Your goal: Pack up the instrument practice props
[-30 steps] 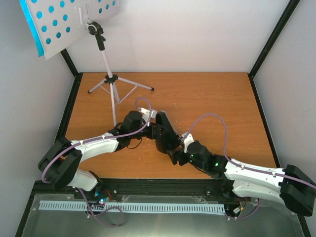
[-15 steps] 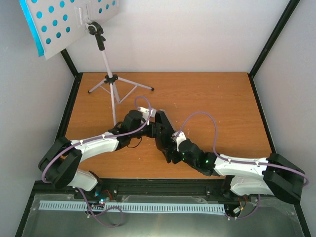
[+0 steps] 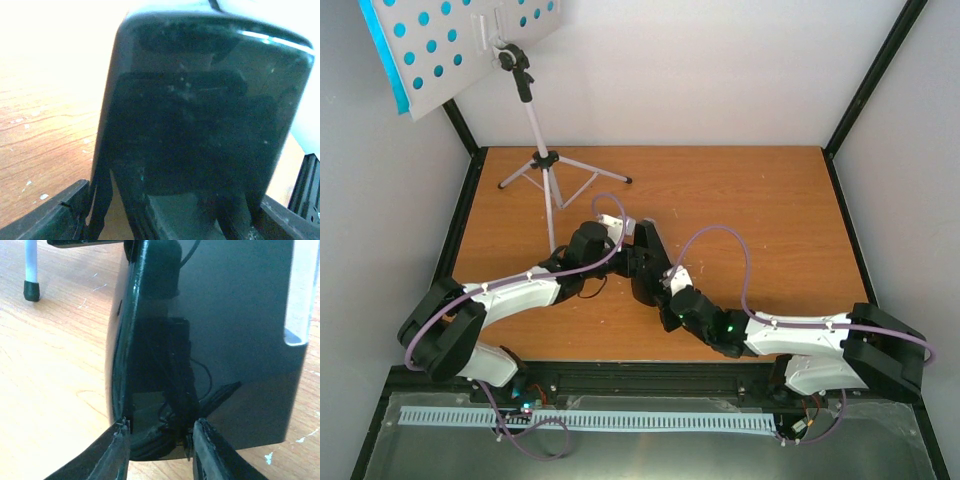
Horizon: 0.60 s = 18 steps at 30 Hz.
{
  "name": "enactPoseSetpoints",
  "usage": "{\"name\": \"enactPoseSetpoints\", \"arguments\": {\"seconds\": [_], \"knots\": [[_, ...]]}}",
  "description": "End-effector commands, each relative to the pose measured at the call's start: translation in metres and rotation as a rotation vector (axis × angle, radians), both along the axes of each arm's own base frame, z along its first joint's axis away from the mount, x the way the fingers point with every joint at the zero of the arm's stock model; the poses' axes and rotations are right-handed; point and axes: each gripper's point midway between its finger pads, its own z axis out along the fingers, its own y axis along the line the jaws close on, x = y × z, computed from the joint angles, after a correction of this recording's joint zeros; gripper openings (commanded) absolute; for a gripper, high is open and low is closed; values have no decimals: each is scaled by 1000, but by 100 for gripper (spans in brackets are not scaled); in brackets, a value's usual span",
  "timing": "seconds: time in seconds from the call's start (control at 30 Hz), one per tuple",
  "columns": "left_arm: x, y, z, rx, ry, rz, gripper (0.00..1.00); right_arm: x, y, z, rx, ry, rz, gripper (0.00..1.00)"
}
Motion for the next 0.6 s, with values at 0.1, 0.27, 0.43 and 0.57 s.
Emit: {"name": "enactPoseSetpoints", "arguments": {"seconds": [0.1,0.27,0.43,0.57], "knots": [[-3,-4,6,-7,-7,-17,52,4,-1,18,28,-33,-19,47],[-23,-8,7,26,-198,-203,53,-4,-24,66,123,-125,6,85],[-47,-13,-2,56,-332,-390,54,-3,-36,105,257,-134,174,97],[-69,-18,4,15,-424,-516,55,-13,-33,144,436,-138,426,100]]}}
